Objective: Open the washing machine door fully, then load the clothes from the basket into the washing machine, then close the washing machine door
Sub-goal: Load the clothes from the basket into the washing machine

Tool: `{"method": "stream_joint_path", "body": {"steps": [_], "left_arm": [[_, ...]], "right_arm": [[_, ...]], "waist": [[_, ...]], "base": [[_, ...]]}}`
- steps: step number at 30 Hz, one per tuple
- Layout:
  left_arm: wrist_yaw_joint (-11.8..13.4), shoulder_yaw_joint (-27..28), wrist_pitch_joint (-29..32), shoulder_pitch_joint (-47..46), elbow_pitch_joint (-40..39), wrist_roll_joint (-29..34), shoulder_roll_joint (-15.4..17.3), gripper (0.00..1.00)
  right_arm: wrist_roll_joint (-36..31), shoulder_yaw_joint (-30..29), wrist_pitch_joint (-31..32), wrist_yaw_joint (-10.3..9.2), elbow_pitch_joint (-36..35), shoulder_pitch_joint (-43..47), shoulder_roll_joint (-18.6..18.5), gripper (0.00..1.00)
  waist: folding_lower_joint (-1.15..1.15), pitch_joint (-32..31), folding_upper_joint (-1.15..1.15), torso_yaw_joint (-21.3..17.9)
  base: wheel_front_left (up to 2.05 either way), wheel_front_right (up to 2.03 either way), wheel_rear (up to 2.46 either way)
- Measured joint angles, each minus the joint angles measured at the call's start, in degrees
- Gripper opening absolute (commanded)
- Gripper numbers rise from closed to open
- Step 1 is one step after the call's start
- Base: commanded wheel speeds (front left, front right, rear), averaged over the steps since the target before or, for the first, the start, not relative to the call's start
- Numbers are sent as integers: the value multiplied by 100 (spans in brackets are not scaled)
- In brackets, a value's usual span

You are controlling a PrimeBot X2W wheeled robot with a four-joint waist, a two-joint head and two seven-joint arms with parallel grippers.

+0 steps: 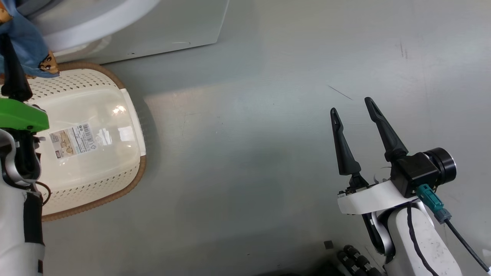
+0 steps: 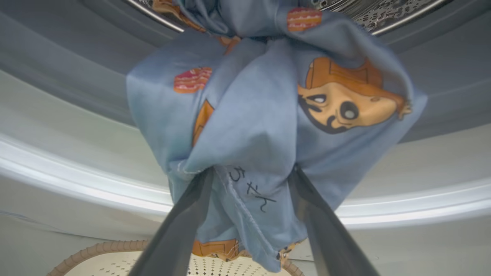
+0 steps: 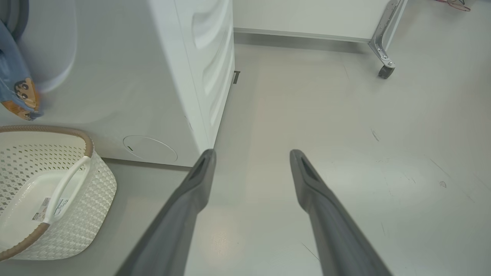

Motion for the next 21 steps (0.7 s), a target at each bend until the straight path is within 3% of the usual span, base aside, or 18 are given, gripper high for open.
{"method": "stream_joint_path", "body": {"steps": [13,14,15,17,18,19,21], "left_arm": [[27,71,-85,-252,368,0,164,100],[26,64,-88,-253,381,0,163,87],[26,65,-118,-255,392,0,163,52],[26,65,-167,-258,426,0,162,27],[26,65,-199,-261,452,0,162,9],[26,65,-213,-266,476,0,162,0],[23,26,-193,-291,569,9,163,0]], "right_arm": [[101,181,0,-8,-4,-10,13,100],[101,175,0,-32,-4,-10,14,100],[101,165,0,-49,-4,-10,15,100],[101,162,0,-51,-4,-10,16,100],[102,162,0,-52,-4,-10,21,100],[103,162,0,-59,-4,-10,23,100],[120,157,0,-101,-4,-10,27,100]], "waist": [[0,45,0,-95],[0,48,0,-108],[0,50,0,-117],[0,53,0,-130],[0,52,0,-135],[0,50,0,-138],[0,46,0,-142]], "base": [[0,0,0],[0,0,0],[0,0,0],[0,0,0],[0,0,0],[0,0,0],[0,0,0]]}}
